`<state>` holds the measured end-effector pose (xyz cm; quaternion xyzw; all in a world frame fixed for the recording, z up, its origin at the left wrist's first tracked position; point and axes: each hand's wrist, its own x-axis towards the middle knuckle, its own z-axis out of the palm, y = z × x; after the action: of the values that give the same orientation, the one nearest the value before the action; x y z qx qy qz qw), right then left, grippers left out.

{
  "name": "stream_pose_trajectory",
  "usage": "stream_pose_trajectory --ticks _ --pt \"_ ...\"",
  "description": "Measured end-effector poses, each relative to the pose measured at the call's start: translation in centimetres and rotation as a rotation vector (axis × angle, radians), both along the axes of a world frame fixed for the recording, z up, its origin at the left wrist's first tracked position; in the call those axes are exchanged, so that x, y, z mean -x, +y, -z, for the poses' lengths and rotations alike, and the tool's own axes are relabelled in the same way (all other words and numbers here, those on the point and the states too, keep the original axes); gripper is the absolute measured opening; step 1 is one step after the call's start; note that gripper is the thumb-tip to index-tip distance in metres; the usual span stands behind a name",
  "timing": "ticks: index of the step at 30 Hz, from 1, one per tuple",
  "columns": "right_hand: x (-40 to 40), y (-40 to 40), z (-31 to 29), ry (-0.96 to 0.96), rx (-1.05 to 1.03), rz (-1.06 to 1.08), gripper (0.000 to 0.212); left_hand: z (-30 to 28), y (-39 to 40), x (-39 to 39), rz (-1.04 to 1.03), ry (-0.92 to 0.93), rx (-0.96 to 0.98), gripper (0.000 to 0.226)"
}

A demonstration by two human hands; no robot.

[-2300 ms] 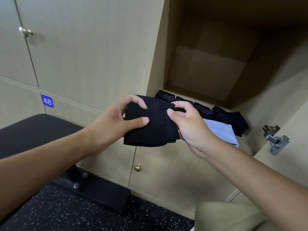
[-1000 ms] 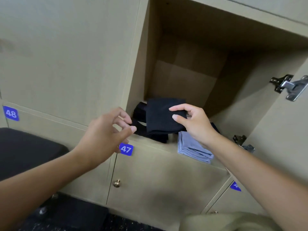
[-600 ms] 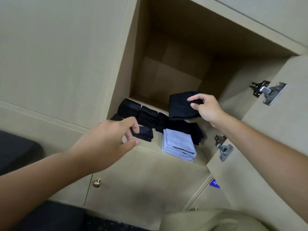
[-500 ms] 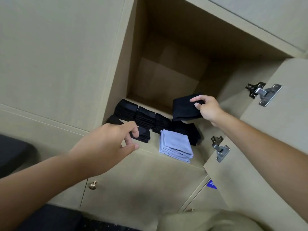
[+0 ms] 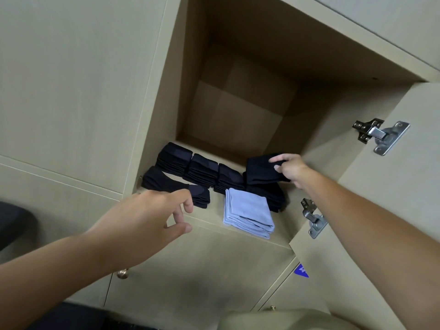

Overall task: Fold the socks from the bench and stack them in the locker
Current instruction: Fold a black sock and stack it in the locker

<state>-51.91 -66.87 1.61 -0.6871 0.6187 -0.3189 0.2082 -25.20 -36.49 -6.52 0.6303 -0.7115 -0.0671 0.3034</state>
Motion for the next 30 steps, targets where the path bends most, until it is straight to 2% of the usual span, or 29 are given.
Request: stream_pose_trajectory --ticks 12,17,22,28,30 --pt "0.6 -2.1 1.3 -0.018 -0.089 0.037 0.034 0.4 -0.2 -0.1 -0.014 0.014 -0.044 0.021" --pt "0.7 -2.0 1.8 0.080 -0.128 0.035 0.029 0.3 -0.2 -0.2 -0.016 0.006 -0.050 0.022" --pt "0.6 -2.0 1.8 0.170 -0.201 0.007 0.034 0.2 -0.3 -0.4 -0.017 0.008 -0.058 0.021" --pt "0.0 -2.4 1.4 0.297 -0.153 -0.002 0.035 0.5 -0.2 -0.6 -0.012 0.035 -0.069 0.021" --pt "-0.4 -2.4 1.5 0.379 -0.098 -0.013 0.043 0.6 -0.2 -0.7 -0.013 0.044 -0.070 0.021"
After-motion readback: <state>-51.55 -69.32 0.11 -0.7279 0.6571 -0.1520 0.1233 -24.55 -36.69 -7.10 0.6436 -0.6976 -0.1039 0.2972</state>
